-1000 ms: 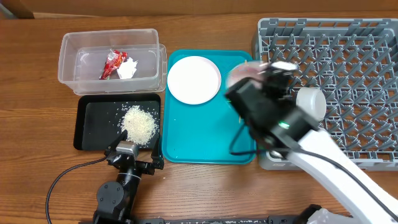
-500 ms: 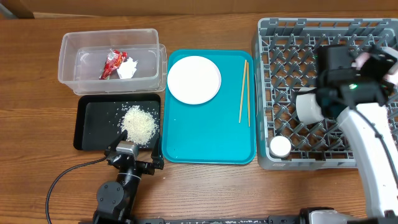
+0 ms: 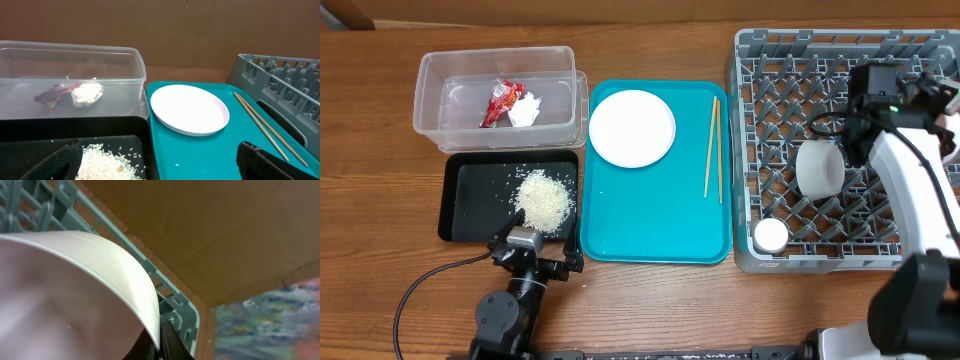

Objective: Sort waste into correct bins and load items into the dishwasher
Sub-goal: 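Lower the pink bowl into the dish rack and open the right gripper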

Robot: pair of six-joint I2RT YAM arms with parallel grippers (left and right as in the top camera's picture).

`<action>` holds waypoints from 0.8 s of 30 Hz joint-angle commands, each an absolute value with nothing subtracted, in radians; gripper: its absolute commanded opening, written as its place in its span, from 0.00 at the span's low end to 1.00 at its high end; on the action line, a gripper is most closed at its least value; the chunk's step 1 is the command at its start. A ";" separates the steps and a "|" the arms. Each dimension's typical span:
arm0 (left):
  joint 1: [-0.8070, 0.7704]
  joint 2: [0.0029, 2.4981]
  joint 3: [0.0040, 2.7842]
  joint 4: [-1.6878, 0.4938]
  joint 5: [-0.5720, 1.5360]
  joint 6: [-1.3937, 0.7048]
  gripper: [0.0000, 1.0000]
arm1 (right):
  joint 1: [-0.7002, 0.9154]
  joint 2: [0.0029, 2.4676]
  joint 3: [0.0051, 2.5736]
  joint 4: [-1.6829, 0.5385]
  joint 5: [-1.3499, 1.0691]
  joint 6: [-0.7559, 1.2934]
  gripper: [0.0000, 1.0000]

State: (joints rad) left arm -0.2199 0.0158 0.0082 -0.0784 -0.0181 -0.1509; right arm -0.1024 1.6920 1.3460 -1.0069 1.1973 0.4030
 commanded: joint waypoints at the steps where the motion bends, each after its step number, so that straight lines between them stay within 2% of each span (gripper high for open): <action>1: -0.215 0.011 0.005 -0.077 -0.007 -0.157 1.00 | -0.102 1.756 1.346 -1.000 1.301 0.324 0.04; 10: -0.215 0.011 0.005 -0.077 -0.007 -0.157 1.00 | -0.100 1.864 1.346 -1.001 1.303 0.283 0.04; 18: -0.215 0.011 0.005 -0.077 -0.007 -0.157 1.00 | 0.008 1.864 1.346 -1.035 1.224 0.284 0.05; 19: -0.215 0.011 0.005 -0.077 -0.007 -0.157 1.00 | 0.023 1.864 1.346 -1.035 1.224 0.284 0.09; 23: -0.215 0.011 0.005 -0.077 -0.007 -0.157 1.00 | 0.076 1.864 1.346 -1.049 1.195 0.284 0.47; 24: -0.215 0.011 0.005 -0.077 -0.007 -0.157 1.00 | 0.086 1.862 1.348 -1.060 1.174 0.288 0.50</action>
